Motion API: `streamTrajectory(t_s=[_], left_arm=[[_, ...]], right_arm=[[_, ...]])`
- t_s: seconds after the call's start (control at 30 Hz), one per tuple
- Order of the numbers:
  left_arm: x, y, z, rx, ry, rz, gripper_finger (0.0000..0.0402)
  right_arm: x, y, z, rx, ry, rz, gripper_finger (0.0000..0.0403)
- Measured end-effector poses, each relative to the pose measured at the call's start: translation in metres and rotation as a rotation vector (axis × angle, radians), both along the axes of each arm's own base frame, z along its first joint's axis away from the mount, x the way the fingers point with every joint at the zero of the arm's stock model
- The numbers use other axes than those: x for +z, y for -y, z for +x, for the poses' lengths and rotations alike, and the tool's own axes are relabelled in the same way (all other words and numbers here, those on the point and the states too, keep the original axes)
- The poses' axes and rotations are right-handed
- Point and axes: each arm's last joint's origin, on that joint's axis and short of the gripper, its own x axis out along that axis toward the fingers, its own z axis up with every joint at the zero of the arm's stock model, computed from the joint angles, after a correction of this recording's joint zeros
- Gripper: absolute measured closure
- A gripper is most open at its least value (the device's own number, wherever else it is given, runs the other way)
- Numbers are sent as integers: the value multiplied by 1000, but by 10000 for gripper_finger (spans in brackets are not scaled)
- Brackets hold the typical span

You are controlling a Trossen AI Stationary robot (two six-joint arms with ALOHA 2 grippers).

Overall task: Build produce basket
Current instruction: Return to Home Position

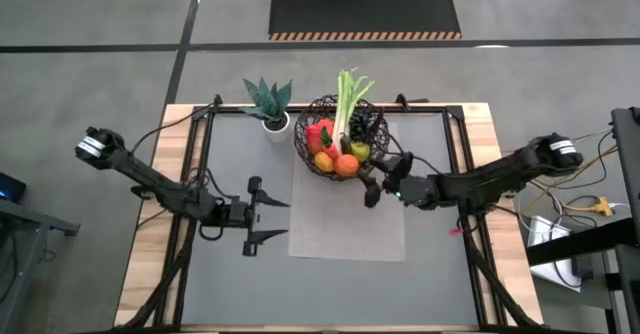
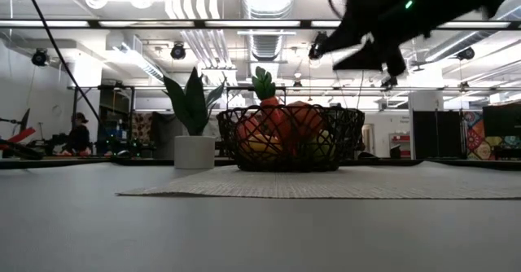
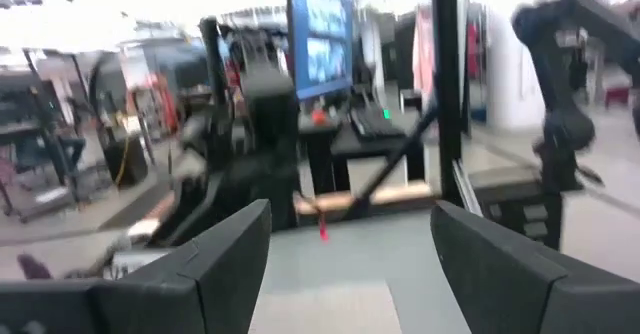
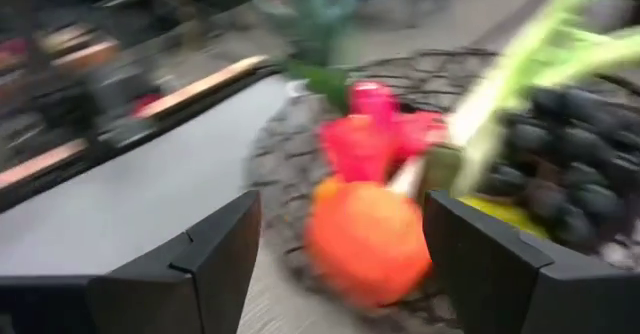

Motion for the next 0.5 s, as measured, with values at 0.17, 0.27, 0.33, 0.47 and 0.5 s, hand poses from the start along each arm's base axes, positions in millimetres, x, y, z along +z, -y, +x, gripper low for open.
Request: streamTrajectory(t_s=[0.17,0.27,0.33,0.47,0.5], left_arm=[[-3,11,-26,-9,-157,-13,143],[-10,17,-39,19,-246,17,143],[-19,20,-45,30,-279,49,143],[-38,23,-54,-2,-287,54,143],[-41,22,-55,-6,-268,37,143]], right_arm=[[22,-23,-14,357,-36,-104,160],[24,-41,-18,606,-37,-229,165],[20,-51,-19,735,6,-322,165],[5,-57,-19,972,136,-474,165],[0,-57,-19,1004,153,-495,165]])
